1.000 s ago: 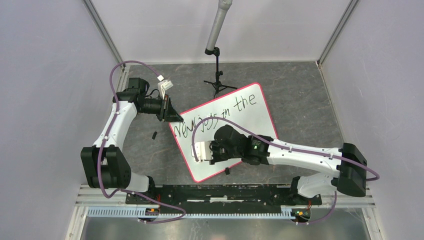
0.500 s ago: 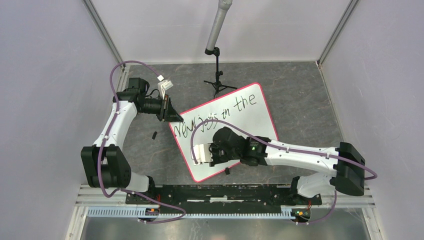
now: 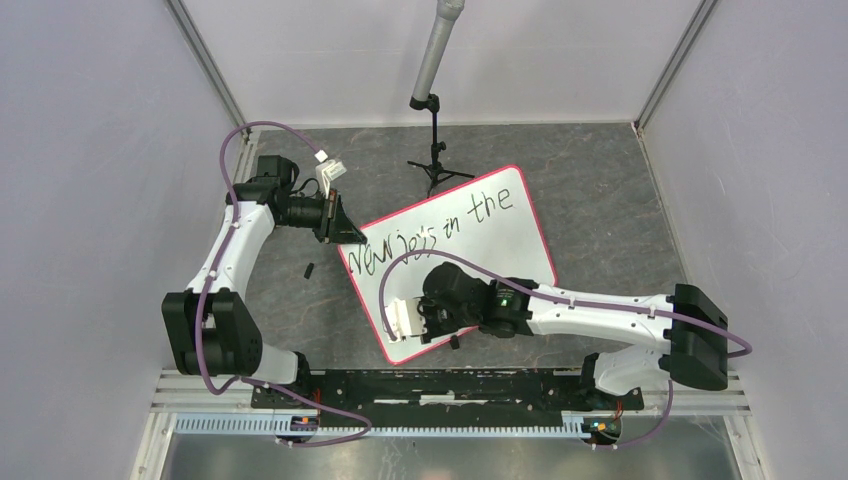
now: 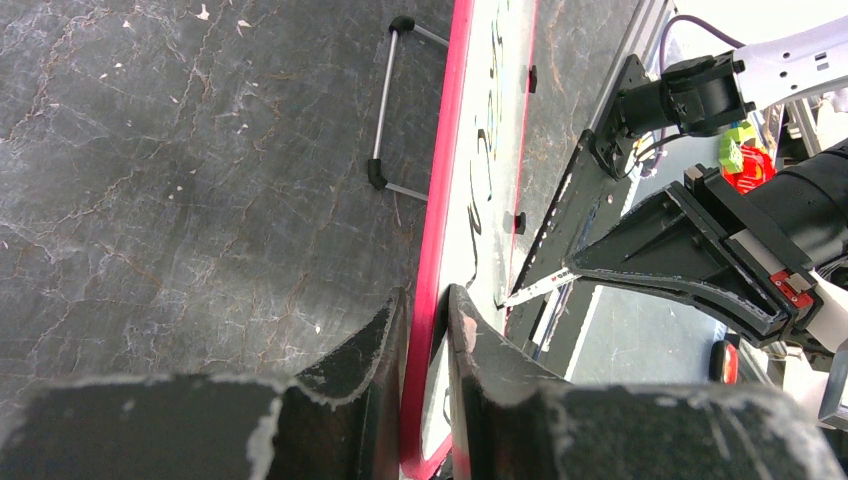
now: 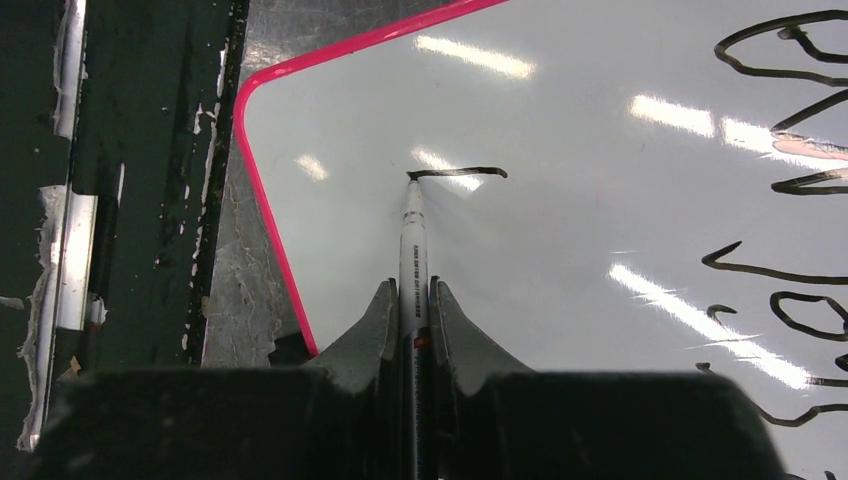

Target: Write a sentence on the whiteboard

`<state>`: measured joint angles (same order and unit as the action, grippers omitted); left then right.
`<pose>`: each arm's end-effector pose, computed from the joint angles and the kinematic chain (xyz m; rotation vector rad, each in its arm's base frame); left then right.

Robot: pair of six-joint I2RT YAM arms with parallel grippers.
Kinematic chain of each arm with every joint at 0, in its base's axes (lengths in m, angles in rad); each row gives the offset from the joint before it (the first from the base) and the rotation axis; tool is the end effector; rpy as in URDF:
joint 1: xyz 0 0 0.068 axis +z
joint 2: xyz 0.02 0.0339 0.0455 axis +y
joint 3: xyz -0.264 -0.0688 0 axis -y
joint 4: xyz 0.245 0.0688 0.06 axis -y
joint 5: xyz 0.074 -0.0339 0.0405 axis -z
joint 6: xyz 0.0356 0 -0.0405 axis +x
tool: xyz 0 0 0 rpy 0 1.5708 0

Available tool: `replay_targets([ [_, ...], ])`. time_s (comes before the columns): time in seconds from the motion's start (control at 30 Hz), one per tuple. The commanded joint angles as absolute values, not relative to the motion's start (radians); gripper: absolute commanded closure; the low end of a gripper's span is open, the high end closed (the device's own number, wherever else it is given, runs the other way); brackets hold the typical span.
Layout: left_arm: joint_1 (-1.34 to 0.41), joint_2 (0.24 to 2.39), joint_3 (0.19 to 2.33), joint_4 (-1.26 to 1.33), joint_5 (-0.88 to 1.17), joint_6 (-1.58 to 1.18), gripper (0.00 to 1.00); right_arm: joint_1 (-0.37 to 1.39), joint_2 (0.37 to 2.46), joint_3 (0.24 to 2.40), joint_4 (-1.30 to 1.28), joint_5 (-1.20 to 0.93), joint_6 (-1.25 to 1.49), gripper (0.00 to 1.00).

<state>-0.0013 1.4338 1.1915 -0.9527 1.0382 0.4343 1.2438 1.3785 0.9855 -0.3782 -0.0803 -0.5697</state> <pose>0.2699 -0.0310 0.2888 0.7432 2.1982 -1.1931 0.0928 0.2825 0.2579 -1.8980 1.4342 0.4226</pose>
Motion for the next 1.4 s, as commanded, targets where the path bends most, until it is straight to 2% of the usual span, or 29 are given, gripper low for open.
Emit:
replay_targets([
  [0.0, -0.025, 1.465, 1.172, -0.921, 0.945, 0.428, 0.97, 1.237, 1.386, 1.039, -0.339, -0.006, -0.565, 1.0],
  [0.33, -0.025, 1.465, 1.173, -0.92, 0.942, 0.428, 0.97, 1.18, 1.382, 1.068, -0.336, 0.022, -0.544, 1.0],
  [0.6, -0.025, 1.467, 1.175, -0.92, 0.939, 0.429, 0.98, 1.178, 1.356, 1.006, -0.381, 0.003, -0.56, 1.0],
  [0.97, -0.025, 1.467, 1.175, -0.921, 0.936, 0.428, 0.98, 1.198, 1.352, 0.968, -0.43, -0.124, -0.59, 1.0],
  [1.37, -0.025, 1.463, 1.175, -0.92, 0.935, 0.425, 0.97, 1.173, 1.364, 1.057, -0.374, -0.024, -0.563, 1.0],
])
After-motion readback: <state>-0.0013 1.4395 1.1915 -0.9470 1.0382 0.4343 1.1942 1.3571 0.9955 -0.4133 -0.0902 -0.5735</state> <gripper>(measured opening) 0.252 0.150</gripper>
